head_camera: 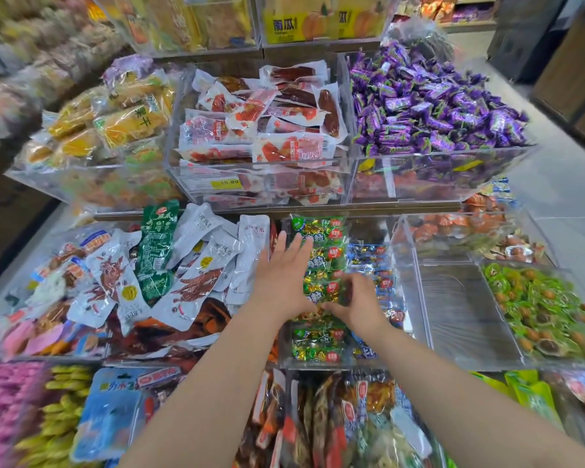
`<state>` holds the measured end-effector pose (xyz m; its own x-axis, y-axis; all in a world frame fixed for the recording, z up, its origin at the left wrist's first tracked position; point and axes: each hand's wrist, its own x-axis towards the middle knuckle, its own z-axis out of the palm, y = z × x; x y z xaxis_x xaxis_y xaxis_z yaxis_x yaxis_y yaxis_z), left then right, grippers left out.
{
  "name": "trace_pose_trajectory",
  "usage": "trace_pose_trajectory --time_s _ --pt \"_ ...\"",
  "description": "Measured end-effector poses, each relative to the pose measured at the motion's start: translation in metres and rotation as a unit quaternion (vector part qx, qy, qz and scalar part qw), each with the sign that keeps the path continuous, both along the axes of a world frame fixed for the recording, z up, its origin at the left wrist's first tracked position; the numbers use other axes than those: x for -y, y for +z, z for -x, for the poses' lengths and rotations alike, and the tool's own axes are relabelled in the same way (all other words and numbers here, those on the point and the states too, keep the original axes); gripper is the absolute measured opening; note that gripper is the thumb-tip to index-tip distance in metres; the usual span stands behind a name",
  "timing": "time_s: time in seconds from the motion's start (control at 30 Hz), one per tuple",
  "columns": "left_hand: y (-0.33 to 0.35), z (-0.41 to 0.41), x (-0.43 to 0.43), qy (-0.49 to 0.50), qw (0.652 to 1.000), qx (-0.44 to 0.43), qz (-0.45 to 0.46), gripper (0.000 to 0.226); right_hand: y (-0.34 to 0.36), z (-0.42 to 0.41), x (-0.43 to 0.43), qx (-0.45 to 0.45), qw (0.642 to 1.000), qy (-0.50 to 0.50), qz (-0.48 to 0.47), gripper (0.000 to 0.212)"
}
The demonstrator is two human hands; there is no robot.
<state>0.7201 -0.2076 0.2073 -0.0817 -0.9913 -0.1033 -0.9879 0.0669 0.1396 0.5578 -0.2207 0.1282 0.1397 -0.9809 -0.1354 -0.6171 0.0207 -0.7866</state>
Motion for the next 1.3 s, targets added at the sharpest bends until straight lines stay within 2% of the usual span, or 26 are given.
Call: trace_pose_trajectory --time_s 0.07,0.17,0.23,0.33,0.47,0.53,0.6,0.7,0.77,0.83,0.87,0.93,1.07,1.3 --pt "-0.012 0.004 0.010 -0.021 0.997 0.055 -0.052 0.132 -0.002 0.006 0.000 0.002 1.000 -0.019 -0.003 0.099" --pt "-0.026 0.008 0.017 -0.023 0.995 0.071 -0.071 0.122 0.000 0.018 0.003 -0.015 0.998 0.053 -0.021 0.129" --pt "-0.029 0.008 0.017 -0.027 0.996 0.059 -0.068 0.114 -0.003 0.021 0.006 -0.021 0.995 0.095 -0.025 0.134" --pt "-0.030 0.003 0.013 -0.048 0.995 0.067 -0.049 0.105 -0.010 0.019 0.012 -0.036 0.993 0.100 -0.052 0.136" --pt "-0.023 0.009 0.015 -0.064 0.985 0.148 -0.068 0.115 -0.009 0.010 0.016 -0.014 0.990 0.116 -0.083 0.136" --pt "-0.019 0.016 0.020 -0.066 0.978 0.186 -0.068 0.125 -0.005 0.009 0.018 0.025 0.991 0.110 -0.065 0.131" --pt "-0.017 0.018 0.028 -0.072 0.973 0.211 -0.067 0.133 -0.005 0.012 0.021 0.058 0.991 0.108 -0.043 0.114" --pt "-0.018 0.017 0.042 -0.083 0.971 0.202 -0.097 0.144 0.000 0.019 0.030 0.103 0.983 0.130 -0.084 0.107" --pt "-0.023 0.016 0.047 -0.081 0.974 0.179 -0.115 0.146 0.007 0.020 0.046 0.190 0.964 0.059 -0.177 0.105" --pt "-0.028 0.012 0.046 -0.080 0.977 0.163 -0.114 0.144 0.017 0.015 0.066 0.282 0.937 -0.030 -0.203 0.084" --pt "-0.031 0.010 0.045 -0.082 0.978 0.159 -0.109 0.143 0.022 0.009 0.075 0.297 0.932 -0.050 -0.202 0.074" --pt "-0.035 0.006 0.042 -0.087 0.979 0.159 -0.096 0.142 0.030 -0.006 0.085 0.276 0.938 -0.048 -0.204 0.065" --pt "-0.039 0.003 0.043 -0.080 0.979 0.167 -0.081 0.145 0.030 -0.025 0.090 0.220 0.950 -0.063 -0.211 0.064" --pt "-0.039 0.001 0.050 -0.076 0.979 0.161 -0.098 0.146 0.025 -0.018 0.091 0.209 0.947 -0.096 -0.223 0.060"
